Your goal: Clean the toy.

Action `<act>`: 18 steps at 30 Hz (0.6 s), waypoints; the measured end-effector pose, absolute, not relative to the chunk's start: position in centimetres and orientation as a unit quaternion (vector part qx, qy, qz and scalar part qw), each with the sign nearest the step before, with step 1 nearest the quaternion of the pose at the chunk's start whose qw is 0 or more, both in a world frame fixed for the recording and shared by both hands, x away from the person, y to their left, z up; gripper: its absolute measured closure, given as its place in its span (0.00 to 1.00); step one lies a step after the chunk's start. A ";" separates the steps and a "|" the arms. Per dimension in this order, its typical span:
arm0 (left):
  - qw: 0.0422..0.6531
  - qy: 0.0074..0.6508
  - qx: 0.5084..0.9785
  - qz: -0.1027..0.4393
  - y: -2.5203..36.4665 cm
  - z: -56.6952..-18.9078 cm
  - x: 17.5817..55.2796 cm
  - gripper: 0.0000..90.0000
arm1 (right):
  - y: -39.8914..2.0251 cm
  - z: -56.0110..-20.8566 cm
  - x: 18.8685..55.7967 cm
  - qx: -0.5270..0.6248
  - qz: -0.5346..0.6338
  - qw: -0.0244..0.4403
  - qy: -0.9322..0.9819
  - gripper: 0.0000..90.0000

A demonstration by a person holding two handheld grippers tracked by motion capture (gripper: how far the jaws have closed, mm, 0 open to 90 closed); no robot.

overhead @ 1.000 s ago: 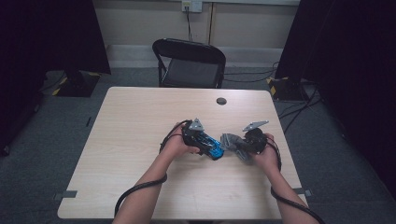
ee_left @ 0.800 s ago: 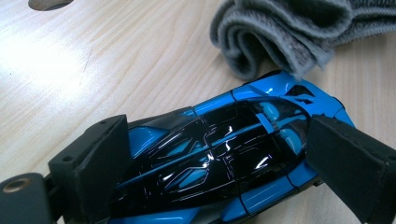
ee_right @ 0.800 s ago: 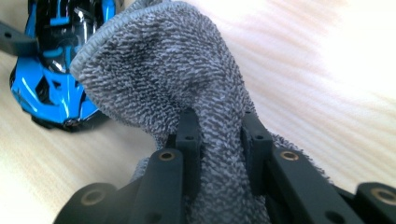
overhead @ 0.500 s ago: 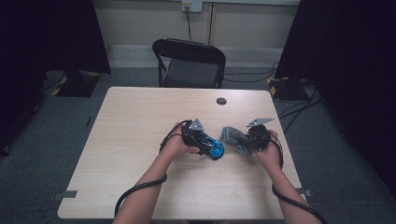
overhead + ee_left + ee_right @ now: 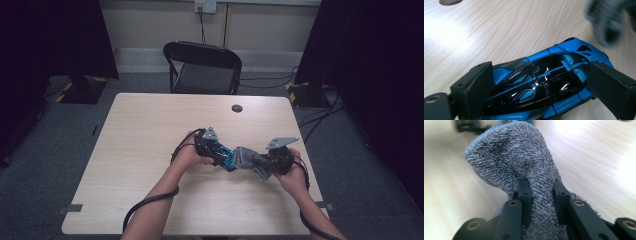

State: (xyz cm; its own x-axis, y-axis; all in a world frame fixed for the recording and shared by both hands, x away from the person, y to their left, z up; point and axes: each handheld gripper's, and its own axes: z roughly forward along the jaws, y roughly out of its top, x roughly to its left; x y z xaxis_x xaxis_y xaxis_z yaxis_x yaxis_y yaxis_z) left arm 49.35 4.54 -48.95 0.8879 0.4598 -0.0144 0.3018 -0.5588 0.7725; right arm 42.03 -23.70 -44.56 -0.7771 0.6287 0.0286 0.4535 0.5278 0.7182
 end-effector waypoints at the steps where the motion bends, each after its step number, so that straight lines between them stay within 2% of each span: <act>1: 0.415 0.216 0.879 0.095 4.5 -48.9 49.4 0.08 | -23.5 -44.7 41.6 0.305 0.375 0.113 0.868 0.82; 9: 0.413 0.215 0.880 0.095 4.5 -48.9 49.4 0.08 | -20.8 -46.1 38.6 0.255 0.368 0.077 0.891 0.81; 18: 0.415 0.216 0.879 0.095 4.4 -48.9 49.3 0.08 | -18.1 -47.6 38.5 0.239 0.359 0.062 0.900 0.81</act>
State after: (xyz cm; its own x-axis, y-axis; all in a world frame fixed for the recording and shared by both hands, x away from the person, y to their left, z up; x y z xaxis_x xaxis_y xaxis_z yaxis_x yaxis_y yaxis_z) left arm 49.32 4.44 -48.92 0.8888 0.4581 -0.0123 0.3004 -0.5621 0.7705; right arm 38.52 -18.15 -47.61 -0.8779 0.4751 0.0602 0.3861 0.6277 0.6760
